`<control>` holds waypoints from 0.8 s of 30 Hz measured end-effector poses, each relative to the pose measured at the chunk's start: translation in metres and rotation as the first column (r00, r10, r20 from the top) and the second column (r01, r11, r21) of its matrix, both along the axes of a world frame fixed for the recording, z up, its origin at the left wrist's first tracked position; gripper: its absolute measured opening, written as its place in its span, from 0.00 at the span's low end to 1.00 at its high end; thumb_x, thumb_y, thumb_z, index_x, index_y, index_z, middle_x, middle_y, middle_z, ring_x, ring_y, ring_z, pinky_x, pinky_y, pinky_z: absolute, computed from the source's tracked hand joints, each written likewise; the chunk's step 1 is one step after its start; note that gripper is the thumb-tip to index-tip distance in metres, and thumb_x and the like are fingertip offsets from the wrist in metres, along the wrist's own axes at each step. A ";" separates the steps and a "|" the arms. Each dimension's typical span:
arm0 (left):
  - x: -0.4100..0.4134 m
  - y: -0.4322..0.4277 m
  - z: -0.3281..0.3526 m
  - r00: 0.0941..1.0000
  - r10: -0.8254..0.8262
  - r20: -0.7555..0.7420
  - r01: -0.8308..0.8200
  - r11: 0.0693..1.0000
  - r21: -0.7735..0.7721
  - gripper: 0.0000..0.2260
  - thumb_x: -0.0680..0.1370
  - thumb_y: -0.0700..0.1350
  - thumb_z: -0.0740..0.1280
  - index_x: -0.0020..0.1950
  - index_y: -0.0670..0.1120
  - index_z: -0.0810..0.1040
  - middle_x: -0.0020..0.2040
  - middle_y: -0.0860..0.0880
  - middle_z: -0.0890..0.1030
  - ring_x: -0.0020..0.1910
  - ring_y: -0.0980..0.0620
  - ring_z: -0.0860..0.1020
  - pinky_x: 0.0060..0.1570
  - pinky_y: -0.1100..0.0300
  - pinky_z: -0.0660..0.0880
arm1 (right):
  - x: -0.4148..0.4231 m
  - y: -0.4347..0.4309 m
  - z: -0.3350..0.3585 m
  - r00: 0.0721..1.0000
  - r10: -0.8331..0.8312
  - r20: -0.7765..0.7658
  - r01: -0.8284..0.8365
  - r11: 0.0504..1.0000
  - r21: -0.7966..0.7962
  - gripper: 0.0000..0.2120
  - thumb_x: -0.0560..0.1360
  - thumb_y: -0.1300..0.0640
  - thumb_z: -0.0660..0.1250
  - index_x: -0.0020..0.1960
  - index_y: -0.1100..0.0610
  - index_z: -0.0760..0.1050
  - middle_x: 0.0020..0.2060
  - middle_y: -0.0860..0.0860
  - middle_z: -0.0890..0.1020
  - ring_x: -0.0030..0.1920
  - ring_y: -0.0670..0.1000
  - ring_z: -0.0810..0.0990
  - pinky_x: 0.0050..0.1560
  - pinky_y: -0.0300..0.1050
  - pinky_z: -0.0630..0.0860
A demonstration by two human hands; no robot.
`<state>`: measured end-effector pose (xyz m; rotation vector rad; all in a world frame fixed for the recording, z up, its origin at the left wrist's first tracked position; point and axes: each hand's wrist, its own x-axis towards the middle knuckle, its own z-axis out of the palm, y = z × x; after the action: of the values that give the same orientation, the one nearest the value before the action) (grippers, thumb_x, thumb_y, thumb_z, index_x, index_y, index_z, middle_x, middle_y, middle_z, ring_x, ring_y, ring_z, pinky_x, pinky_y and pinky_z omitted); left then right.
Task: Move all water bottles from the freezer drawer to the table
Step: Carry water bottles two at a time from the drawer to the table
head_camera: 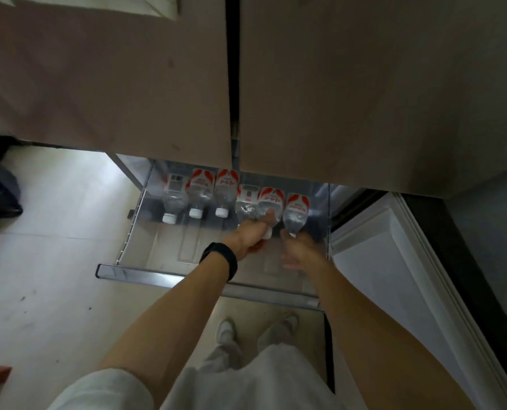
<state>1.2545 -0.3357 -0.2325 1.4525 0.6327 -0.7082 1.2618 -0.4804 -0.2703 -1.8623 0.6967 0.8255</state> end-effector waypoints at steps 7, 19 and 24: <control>-0.009 0.015 0.026 0.974 -0.222 0.055 0.194 0.929 0.316 0.24 0.82 0.67 0.54 0.58 0.48 0.72 0.42 0.48 0.75 0.38 0.51 0.74 0.39 0.58 0.76 | 0.003 -0.001 0.009 0.993 -0.108 -0.043 0.113 0.982 0.153 0.16 0.82 0.45 0.62 0.66 0.52 0.70 0.45 0.51 0.79 0.45 0.54 0.85 0.41 0.48 0.82; -0.012 0.046 0.080 0.625 -0.772 0.118 0.106 0.233 0.967 0.26 0.82 0.65 0.56 0.68 0.45 0.70 0.53 0.43 0.82 0.48 0.41 0.81 0.36 0.54 0.69 | -0.034 -0.027 0.112 0.742 0.578 0.338 -0.147 0.633 -0.760 0.23 0.82 0.51 0.60 0.70 0.66 0.63 0.52 0.63 0.81 0.50 0.64 0.81 0.39 0.47 0.67; -0.013 0.029 0.090 0.467 -0.857 0.218 0.080 0.286 0.955 0.21 0.81 0.62 0.61 0.63 0.47 0.71 0.55 0.45 0.80 0.48 0.43 0.80 0.36 0.54 0.69 | -0.024 -0.020 0.139 0.602 0.711 0.364 -0.219 0.585 -0.781 0.22 0.83 0.49 0.57 0.68 0.65 0.66 0.54 0.62 0.80 0.51 0.63 0.80 0.41 0.47 0.67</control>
<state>1.2415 -0.3064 -0.1422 2.8344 -0.3456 -0.1327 1.2381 -0.5003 -0.1316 -2.8955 -0.0734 0.1386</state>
